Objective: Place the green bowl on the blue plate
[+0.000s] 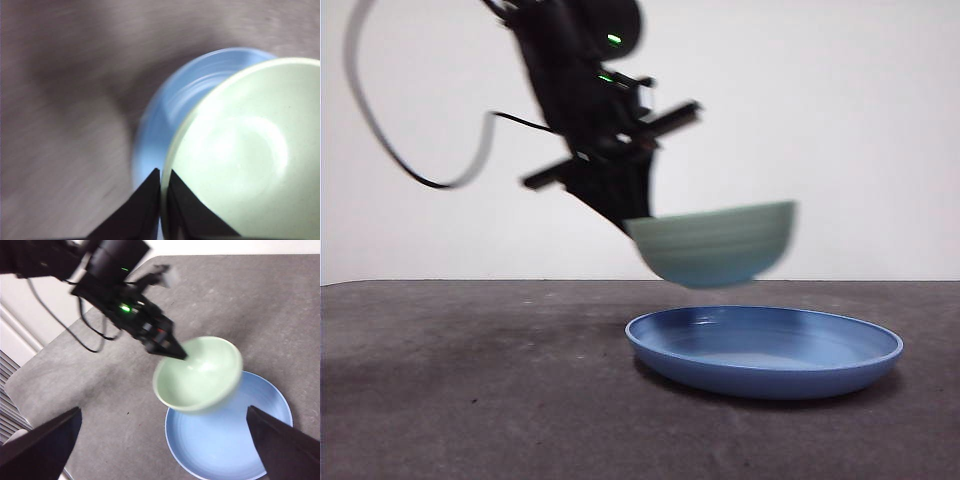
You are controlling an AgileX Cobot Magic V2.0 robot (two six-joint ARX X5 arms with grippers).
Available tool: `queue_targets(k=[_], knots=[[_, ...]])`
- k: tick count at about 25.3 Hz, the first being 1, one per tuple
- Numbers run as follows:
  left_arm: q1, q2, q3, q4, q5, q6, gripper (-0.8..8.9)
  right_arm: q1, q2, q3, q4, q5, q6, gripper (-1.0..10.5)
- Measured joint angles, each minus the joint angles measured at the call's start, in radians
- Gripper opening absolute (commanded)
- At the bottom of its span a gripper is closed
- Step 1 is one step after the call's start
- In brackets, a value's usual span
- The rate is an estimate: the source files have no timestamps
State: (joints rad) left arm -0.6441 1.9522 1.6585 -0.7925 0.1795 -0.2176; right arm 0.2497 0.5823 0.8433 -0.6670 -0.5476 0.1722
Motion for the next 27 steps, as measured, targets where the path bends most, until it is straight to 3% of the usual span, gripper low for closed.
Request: queue_targets(k=[5, 8, 17, 20, 23, 27], knots=[[-0.056, 0.112, 0.088, -0.004, -0.003, 0.003, 0.08, 0.0, 0.0, 0.0, -0.002, 0.0, 0.001, 5.9], [-0.084, 0.154, 0.108, -0.005, -0.061, 0.006, 0.08, 0.0, 0.0, 0.0, -0.008, 0.0, 0.001, 5.9], [-0.087, 0.184, 0.118, -0.044, -0.069, 0.021, 0.15, 0.0, 0.0, 0.0, -0.023, 0.0, 0.001, 5.9], [-0.087, 0.191, 0.131, -0.05, -0.069, 0.021, 1.76, 0.0, 0.0, 0.0, -0.024, 0.0, 0.001, 5.9], [-0.087, 0.197, 0.188, -0.09, -0.069, 0.022, 4.11, 0.0, 0.0, 0.0, -0.024, 0.0, 0.001, 5.9], [-0.087, 0.197, 0.33, -0.225, -0.07, 0.047, 4.51, 0.0, 0.0, 0.0, -0.024, 0.0, 0.001, 5.9]])
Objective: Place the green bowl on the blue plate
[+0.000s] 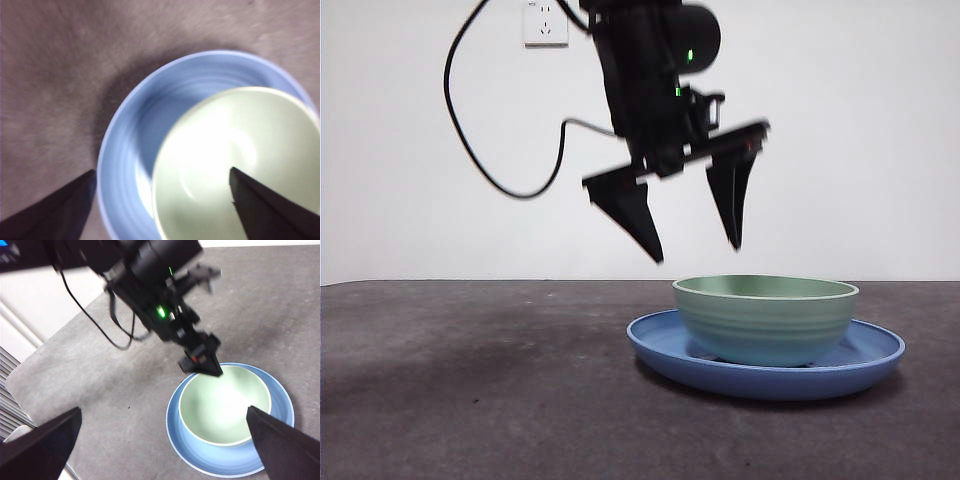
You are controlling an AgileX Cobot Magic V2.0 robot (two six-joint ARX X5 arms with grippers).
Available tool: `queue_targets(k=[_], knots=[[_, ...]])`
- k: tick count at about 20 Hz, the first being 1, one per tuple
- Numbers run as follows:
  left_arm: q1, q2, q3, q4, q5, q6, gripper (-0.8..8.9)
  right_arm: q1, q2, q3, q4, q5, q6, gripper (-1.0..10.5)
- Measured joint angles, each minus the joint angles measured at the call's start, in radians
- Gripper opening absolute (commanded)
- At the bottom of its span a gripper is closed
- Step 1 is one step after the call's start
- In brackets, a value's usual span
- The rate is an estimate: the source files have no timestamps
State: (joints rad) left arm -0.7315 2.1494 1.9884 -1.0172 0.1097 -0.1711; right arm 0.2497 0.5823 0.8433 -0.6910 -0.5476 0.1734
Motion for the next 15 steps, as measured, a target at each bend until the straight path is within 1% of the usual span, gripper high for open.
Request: queue_targets(k=[1, 3, 6, 11, 15], knots=[[0.0, 0.0, 0.037, -0.044, 0.0, 0.017, 4.53, 0.0, 0.0, 0.0, 0.0, 0.0, 0.0, 5.9], [0.001, -0.013, 0.07, -0.103, 0.0, 0.051, 5.03, 0.0, 0.0, 0.0, -0.002, 0.0, 0.0, 5.9], [0.005, -0.084, 0.07, -0.176, 0.0, 0.084, 6.27, 0.0, 0.0, 0.0, -0.005, -0.001, 0.0, 5.9], [0.013, -0.292, 0.07, -0.33, 0.0, 0.138, 6.3, 0.0, 0.0, 0.0, -0.005, -0.001, 0.0, 5.9], [0.023, -0.459, 0.06, -0.344, 0.0, 0.16, 6.29, 0.0, 0.0, 0.0, -0.005, -0.001, 0.0, 5.9]])
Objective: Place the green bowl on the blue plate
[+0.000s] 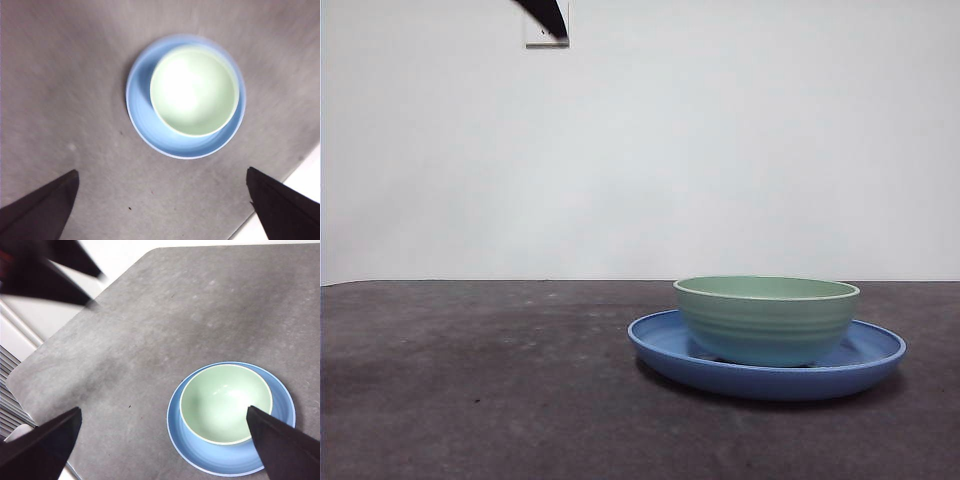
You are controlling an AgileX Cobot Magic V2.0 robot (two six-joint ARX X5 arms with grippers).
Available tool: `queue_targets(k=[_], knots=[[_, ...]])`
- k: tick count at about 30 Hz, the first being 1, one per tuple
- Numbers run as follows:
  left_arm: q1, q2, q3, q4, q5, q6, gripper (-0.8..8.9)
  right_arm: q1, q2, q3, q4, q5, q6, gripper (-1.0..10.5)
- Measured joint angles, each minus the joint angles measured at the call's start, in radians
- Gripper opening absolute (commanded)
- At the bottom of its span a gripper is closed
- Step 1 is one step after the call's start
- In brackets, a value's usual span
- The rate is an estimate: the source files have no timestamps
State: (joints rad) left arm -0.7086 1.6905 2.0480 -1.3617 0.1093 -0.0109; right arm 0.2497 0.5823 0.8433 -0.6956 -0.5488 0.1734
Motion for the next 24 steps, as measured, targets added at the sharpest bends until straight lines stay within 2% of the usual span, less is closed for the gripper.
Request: queue_targets(k=[3, 8, 14, 20, 24], knots=[[0.003, -0.161, -0.076, 0.019, 0.0, 0.016, 6.29, 0.0, 0.0, 0.0, 0.0, 0.0, 0.0, 5.9], [0.047, -0.492, -0.438, 0.15, 0.0, 0.048, 6.29, 0.0, 0.0, 0.0, 0.004, 0.001, 0.0, 5.9], [0.074, -0.755, -0.708, 0.261, 0.0, 0.054, 6.29, 0.0, 0.0, 0.0, 0.004, 0.003, 0.0, 5.9], [0.077, -0.936, -0.925, 0.335, 0.0, 0.05, 6.26, 0.0, 0.0, 0.0, 0.003, 0.006, 0.0, 5.9], [0.077, -0.992, -0.987, 0.349, 0.0, 0.02, 6.26, 0.0, 0.001, 0.0, -0.005, 0.054, 0.001, 5.9]])
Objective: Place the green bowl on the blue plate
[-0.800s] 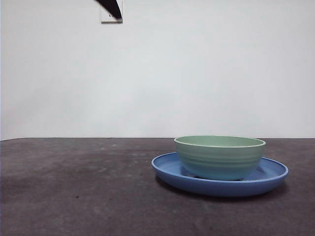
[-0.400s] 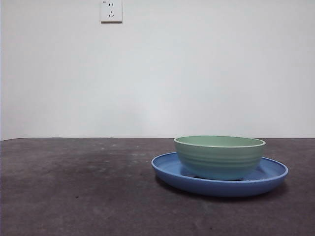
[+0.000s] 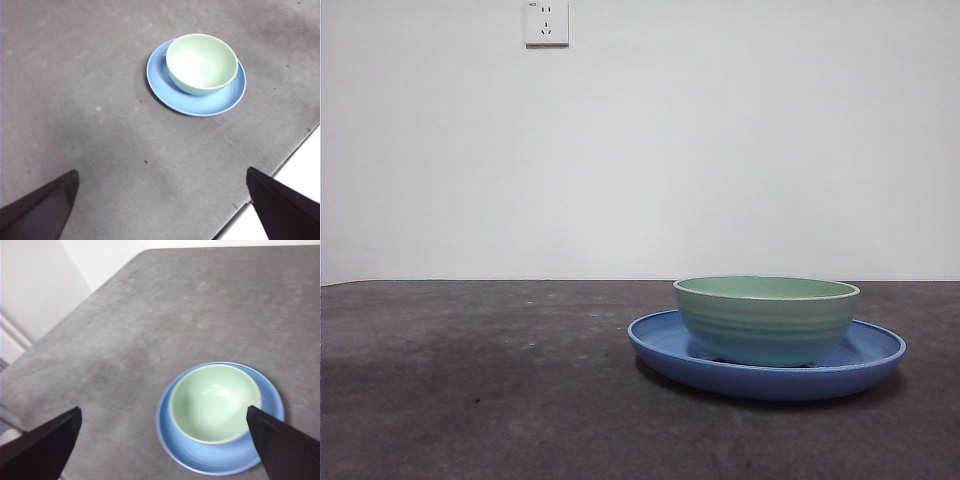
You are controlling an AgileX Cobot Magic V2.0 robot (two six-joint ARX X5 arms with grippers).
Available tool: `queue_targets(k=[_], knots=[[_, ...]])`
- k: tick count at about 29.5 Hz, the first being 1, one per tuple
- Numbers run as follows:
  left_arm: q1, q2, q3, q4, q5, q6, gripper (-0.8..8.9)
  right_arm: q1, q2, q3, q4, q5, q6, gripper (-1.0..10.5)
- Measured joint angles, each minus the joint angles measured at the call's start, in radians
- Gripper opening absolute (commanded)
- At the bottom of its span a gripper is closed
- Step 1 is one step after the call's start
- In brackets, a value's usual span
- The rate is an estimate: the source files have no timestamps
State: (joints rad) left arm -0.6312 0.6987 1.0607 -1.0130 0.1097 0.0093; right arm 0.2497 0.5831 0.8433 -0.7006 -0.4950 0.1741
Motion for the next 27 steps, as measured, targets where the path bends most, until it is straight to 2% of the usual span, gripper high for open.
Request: queue_targets(k=[4, 7, 12, 16, 23, 27], knots=[[0.0, -0.024, -0.002, 0.003, 0.0, -0.011, 6.26, -0.001, 0.031, 0.0, -0.048, 0.05, 0.011, 5.9], [0.0, -0.037, -0.002, 0.003, 0.011, -0.019, 6.26, -0.006, 0.092, 0.0, -0.087, 0.051, 0.014, 5.9], [0.001, -0.039, -0.002, 0.0, 0.138, -0.026, 6.26, -0.033, 0.262, 0.0, -0.121, 0.05, 0.014, 5.9], [0.001, -0.038, -0.002, -0.002, 0.222, -0.03, 6.26, -0.075, 0.411, 0.0, -0.062, 0.05, 0.014, 5.9], [0.001, -0.038, -0.002, -0.022, 0.231, -0.038, 6.26, -0.178, 0.679, 0.0, 0.057, -0.001, 0.005, 5.9], [0.001, -0.038, -0.002, -0.022, 0.231, -0.038, 6.26, -0.23, 0.789, 0.0, 0.107, 0.0, -0.014, 4.7]])
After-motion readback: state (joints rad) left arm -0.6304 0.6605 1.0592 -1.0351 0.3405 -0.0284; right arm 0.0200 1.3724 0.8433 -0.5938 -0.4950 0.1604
